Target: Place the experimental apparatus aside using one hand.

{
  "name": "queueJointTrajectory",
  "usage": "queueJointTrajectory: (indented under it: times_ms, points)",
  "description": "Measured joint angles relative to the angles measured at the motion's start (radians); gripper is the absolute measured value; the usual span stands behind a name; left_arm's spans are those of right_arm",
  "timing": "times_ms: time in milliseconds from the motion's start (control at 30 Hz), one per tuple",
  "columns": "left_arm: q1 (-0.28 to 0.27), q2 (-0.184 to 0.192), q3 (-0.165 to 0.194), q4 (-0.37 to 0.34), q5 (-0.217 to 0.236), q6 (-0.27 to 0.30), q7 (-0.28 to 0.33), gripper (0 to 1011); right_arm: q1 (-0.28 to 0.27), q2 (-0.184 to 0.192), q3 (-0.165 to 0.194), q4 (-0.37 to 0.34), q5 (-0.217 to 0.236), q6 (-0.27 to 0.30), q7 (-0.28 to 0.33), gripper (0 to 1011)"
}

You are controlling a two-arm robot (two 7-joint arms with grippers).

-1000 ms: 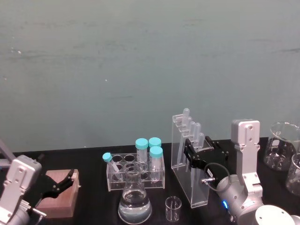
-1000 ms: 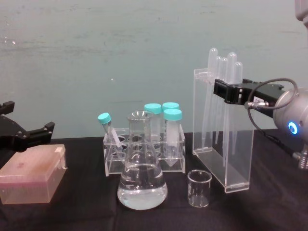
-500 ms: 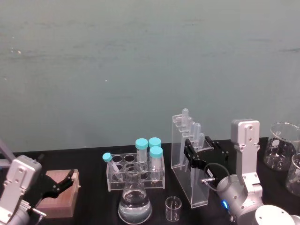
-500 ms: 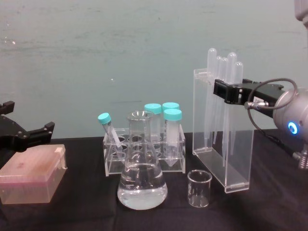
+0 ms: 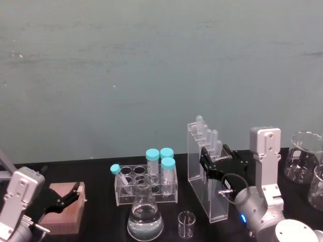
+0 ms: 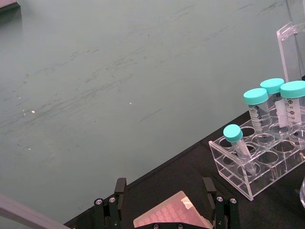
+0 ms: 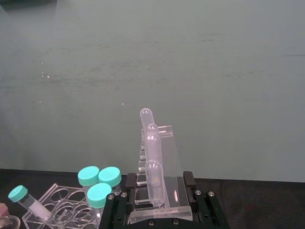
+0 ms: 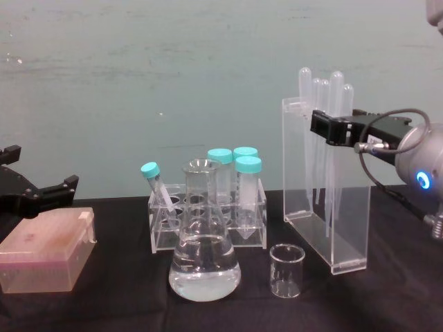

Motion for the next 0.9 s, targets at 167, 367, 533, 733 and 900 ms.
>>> queueJointTrajectory:
  times_ms: [167, 367, 533, 733, 900]
  points:
    - [0.000, 0.000, 0.000, 0.000, 0.000, 0.000, 0.000, 1000, -0.001, -0.004, 0.006, -0.001, 0.001, -0.007, -0.002, 601]
    - [0.000, 0.000, 0.000, 0.000, 0.000, 0.000, 0.000, 1000, -0.003, -0.008, 0.013, -0.001, 0.007, -0.011, -0.004, 601]
    - [0.000, 0.000, 0.000, 0.000, 0.000, 0.000, 0.000, 1000, -0.003, -0.012, 0.018, 0.000, 0.009, -0.015, -0.008, 601]
    - [0.000, 0.000, 0.000, 0.000, 0.000, 0.000, 0.000, 1000, -0.001, -0.013, 0.022, 0.002, 0.010, -0.019, -0.012, 601]
    - [0.000, 0.000, 0.000, 0.000, 0.000, 0.000, 0.000, 1000, 0.000, -0.012, 0.025, 0.003, 0.008, -0.027, -0.014, 601]
